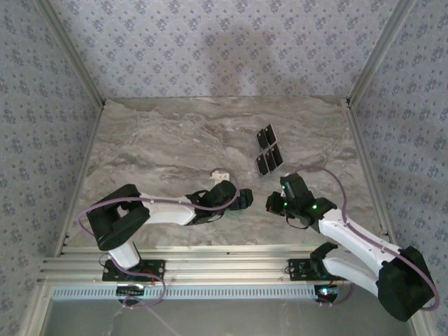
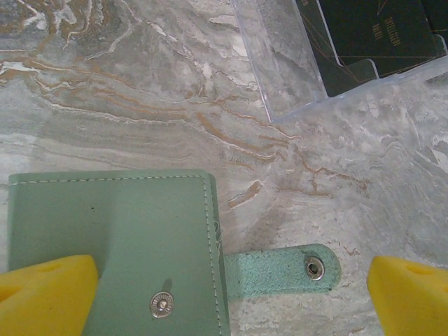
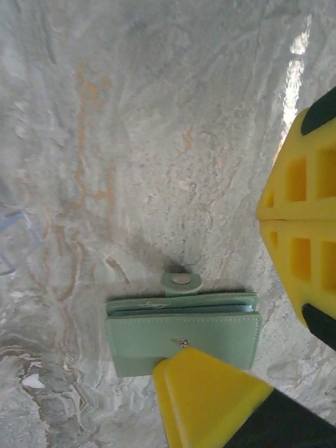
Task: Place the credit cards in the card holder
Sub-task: Close the card holder at the center of the table.
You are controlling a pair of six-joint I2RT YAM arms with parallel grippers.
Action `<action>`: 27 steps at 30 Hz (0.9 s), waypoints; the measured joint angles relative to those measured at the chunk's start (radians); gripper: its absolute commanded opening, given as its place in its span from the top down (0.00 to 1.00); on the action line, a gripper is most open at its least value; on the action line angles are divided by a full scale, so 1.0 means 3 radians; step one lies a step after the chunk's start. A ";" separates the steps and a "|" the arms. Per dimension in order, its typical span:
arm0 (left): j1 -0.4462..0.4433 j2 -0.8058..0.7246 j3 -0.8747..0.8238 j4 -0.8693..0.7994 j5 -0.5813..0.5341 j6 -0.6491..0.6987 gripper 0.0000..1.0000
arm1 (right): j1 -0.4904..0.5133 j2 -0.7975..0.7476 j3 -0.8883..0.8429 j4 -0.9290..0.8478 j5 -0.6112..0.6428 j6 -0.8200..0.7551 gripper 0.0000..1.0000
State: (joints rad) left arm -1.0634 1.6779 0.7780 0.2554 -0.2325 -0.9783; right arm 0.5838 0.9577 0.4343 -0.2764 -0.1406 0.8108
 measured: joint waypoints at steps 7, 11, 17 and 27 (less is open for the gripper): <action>0.0000 0.0000 0.0085 -0.0164 0.0000 -0.0051 0.00 | 0.0406 0.0053 -0.0163 0.0523 0.0024 0.0158 1.00; 0.0000 0.0000 0.0117 -0.0206 0.0001 -0.0084 0.00 | 0.0641 0.0104 -0.0263 0.0863 0.0126 0.0216 1.00; 0.0008 -0.0001 0.0230 -0.0299 0.0019 -0.0149 0.00 | 0.0847 0.0336 -0.0268 0.1169 0.0262 0.0216 1.00; 0.0253 -0.0106 0.0554 -0.0591 0.0165 -0.0029 0.00 | 0.0876 0.0423 -0.0201 0.1244 0.0374 0.0214 1.00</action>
State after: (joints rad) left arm -0.9874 1.6463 0.9443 0.0780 -0.1829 -0.9871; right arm 0.8467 1.0847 0.3740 0.0967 -0.0284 0.8749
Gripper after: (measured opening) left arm 0.997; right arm 0.066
